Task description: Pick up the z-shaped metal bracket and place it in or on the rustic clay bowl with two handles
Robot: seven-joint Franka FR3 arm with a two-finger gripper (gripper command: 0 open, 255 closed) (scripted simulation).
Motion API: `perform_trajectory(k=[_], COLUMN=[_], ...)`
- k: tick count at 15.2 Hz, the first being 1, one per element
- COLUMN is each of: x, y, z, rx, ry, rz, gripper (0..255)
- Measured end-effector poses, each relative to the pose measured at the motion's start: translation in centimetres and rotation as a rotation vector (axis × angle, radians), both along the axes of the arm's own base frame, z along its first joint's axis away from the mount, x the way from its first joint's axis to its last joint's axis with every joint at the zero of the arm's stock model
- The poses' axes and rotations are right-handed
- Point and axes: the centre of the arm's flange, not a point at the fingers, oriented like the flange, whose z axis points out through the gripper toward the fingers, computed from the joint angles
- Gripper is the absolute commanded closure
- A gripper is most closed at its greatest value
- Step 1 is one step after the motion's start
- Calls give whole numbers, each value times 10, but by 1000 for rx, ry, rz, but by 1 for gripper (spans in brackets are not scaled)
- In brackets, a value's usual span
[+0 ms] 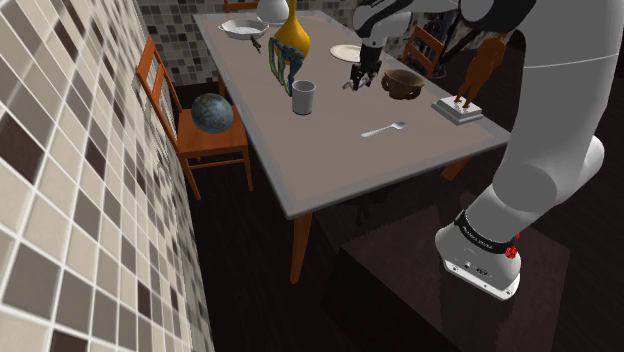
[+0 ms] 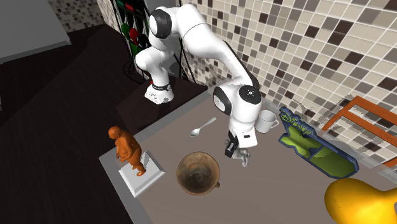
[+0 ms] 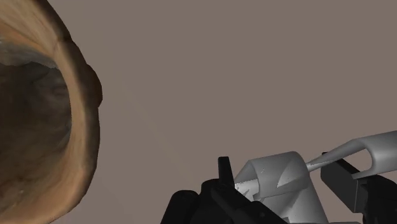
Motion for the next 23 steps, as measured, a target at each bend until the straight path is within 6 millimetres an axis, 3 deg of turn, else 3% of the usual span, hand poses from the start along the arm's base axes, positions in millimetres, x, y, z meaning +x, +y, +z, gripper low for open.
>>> perform_trajectory(k=[20,23], x=[0,-14], y=[-2,-23], z=[104,103], rx=[0,0], ry=[0,0], rz=[0,0], gripper=[255,255])
